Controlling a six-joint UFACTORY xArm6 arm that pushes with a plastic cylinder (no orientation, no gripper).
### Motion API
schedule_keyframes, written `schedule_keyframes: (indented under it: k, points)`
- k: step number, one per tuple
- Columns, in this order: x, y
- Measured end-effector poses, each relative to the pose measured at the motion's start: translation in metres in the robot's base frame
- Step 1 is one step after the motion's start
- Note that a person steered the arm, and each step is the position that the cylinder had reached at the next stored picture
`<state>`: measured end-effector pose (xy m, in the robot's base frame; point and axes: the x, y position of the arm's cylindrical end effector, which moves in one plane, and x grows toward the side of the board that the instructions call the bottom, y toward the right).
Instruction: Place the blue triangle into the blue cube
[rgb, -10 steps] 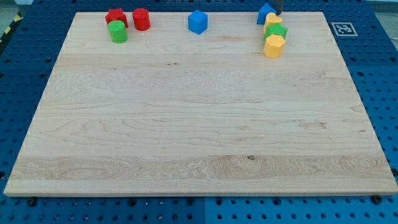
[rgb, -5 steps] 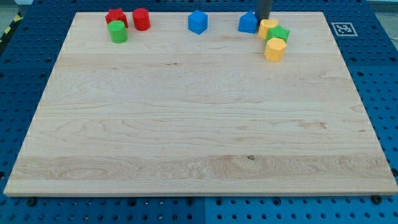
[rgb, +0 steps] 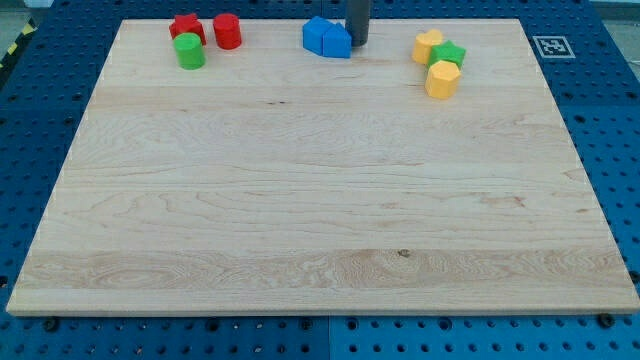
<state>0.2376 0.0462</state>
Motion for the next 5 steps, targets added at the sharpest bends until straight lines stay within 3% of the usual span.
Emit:
schedule_keyframes:
  k: [2,5]
  points:
    - [-0.001,0.057]
    - [0.010,0.060]
